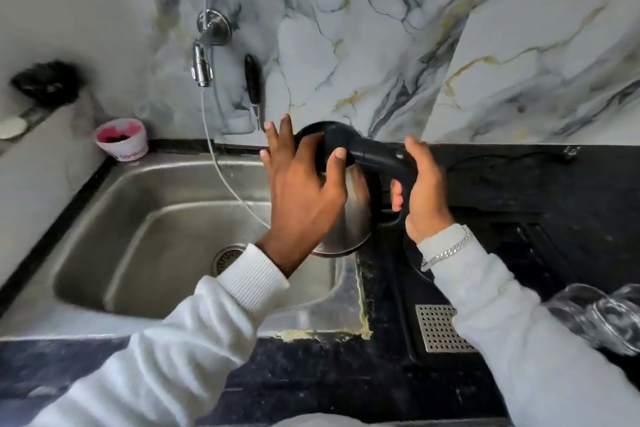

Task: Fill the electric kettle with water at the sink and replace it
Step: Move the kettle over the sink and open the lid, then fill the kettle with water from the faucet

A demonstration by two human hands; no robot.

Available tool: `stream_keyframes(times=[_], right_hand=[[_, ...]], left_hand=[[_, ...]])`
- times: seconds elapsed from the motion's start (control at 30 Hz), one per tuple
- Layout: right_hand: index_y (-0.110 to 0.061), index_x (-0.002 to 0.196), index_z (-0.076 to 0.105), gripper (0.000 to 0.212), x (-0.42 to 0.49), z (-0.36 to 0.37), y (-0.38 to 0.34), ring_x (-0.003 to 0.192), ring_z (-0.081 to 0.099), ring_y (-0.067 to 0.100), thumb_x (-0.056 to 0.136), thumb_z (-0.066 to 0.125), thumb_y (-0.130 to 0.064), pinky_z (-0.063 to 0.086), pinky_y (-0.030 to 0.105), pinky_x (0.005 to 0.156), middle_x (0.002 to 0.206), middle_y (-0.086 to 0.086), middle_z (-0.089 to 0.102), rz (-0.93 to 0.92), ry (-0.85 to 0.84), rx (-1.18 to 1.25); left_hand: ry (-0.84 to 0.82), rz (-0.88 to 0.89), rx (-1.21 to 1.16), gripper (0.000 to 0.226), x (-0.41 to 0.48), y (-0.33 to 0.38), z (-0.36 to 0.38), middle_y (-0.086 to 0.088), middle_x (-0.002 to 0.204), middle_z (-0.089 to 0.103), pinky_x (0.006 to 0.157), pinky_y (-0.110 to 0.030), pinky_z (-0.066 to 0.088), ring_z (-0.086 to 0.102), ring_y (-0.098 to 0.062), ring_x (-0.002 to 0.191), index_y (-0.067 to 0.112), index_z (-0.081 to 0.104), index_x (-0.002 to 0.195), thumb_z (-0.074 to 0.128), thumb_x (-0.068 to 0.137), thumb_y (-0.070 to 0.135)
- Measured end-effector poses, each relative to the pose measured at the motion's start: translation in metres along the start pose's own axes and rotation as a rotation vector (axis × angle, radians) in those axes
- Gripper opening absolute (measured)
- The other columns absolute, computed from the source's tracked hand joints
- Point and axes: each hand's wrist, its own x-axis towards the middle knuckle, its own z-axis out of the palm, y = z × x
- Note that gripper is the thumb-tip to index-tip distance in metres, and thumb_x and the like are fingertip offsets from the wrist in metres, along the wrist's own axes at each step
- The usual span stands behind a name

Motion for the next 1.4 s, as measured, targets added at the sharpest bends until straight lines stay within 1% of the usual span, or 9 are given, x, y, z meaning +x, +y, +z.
stream_keyframes(times=[0.13,0.33,0.47,0.57,0.73,0.97,1.07,1.17,1.4], right_hand=[[-0.019,0.045,0.05,0.047,-0.012,0.049,0.031,0.028,0.031,0.017,0.076,0.061,-0.053,0.023,0.022,0.033,0.035,0.001,0.039,0.037,-0.012,0.038],[-0.016,0.043,0.059,0.052,-0.014,0.118,0.07,0.027,0.04,0.013,0.09,0.055,-0.038,0.027,0.021,0.033,0.035,-0.001,0.047,0.048,-0.026,0.11],[-0.011,0.05,0.041,0.055,-0.008,0.138,0.098,0.026,0.031,0.018,0.093,0.047,-0.044,0.019,0.026,0.033,0.031,0.005,0.035,0.147,-0.058,0.153],[-0.012,0.054,0.041,0.05,-0.002,0.152,0.11,0.028,0.03,0.019,0.088,0.051,-0.048,0.02,0.025,0.034,0.033,0.005,0.034,0.168,-0.026,0.149],[-0.013,0.047,0.038,0.055,0.021,0.178,0.121,0.031,0.029,0.02,0.087,0.05,-0.048,0.024,0.027,0.035,0.033,0.005,0.033,0.191,-0.033,0.171],[-0.013,0.045,0.041,0.056,0.07,0.212,0.133,0.031,0.03,0.021,0.09,0.05,-0.046,0.023,0.028,0.036,0.033,0.007,0.032,0.244,-0.054,0.192],[-0.013,0.044,0.04,0.058,0.093,0.223,0.139,0.033,0.03,0.021,0.09,0.049,-0.047,0.024,0.03,0.038,0.034,0.007,0.033,0.256,-0.082,0.203],[-0.013,0.041,0.038,0.061,0.115,0.233,0.147,0.032,0.031,0.021,0.091,0.045,-0.047,0.025,0.03,0.039,0.033,0.007,0.033,0.262,-0.108,0.204],[-0.013,0.045,0.039,0.057,0.139,0.245,0.159,0.031,0.031,0.02,0.094,0.044,-0.042,0.023,0.029,0.038,0.032,0.006,0.033,0.264,-0.158,0.234]], left_hand=[[0.078,0.038,0.012,0.033,0.008,-0.027,-0.034,-0.021,0.162,0.023,0.124,-0.055,0.003,0.001,-0.04,0.154,0.003,0.063,0.11,0.054,0.085,0.021],[0.003,0.561,0.187,0.034,0.036,-0.039,-0.073,-0.028,0.149,0.044,0.124,-0.059,0.014,0.022,-0.049,0.148,-0.005,0.066,0.108,0.053,0.077,-0.005],[-0.115,0.289,-0.377,0.044,0.054,-0.038,-0.095,-0.019,0.143,0.055,0.113,-0.022,0.041,0.05,-0.013,0.135,-0.006,0.059,0.121,0.035,0.086,-0.017],[-0.159,0.152,-0.595,0.044,0.078,-0.048,-0.106,-0.014,0.148,0.046,0.117,-0.032,0.04,0.049,-0.02,0.138,0.003,0.053,0.123,0.033,0.091,-0.02],[-0.14,0.098,-0.225,0.08,0.141,-0.085,-0.13,0.008,0.143,0.048,0.113,-0.028,0.038,0.045,-0.005,0.13,0.033,0.039,0.136,0.082,0.069,0.026],[-0.247,-0.143,0.11,0.146,0.222,-0.135,-0.14,0.004,0.167,0.013,0.125,-0.056,0.008,0.015,-0.02,0.153,0.032,-0.004,0.153,0.079,0.041,0.072],[-0.164,-0.297,-0.097,0.106,0.246,-0.16,-0.135,0.006,0.14,0.053,0.117,-0.036,0.029,0.049,-0.016,0.131,0.017,0.019,0.154,0.073,0.073,0.059],[0.014,-0.303,-0.199,0.023,0.268,-0.183,-0.132,-0.011,0.105,0.078,0.098,-0.046,0.055,0.072,-0.032,0.1,0.007,0.073,0.109,0.056,0.095,0.016],[-0.139,-0.315,-0.325,0.017,0.297,-0.208,-0.138,-0.015,0.084,0.072,0.066,-0.023,0.058,0.07,-0.011,0.065,-0.01,0.07,0.099,0.062,0.084,-0.013]])
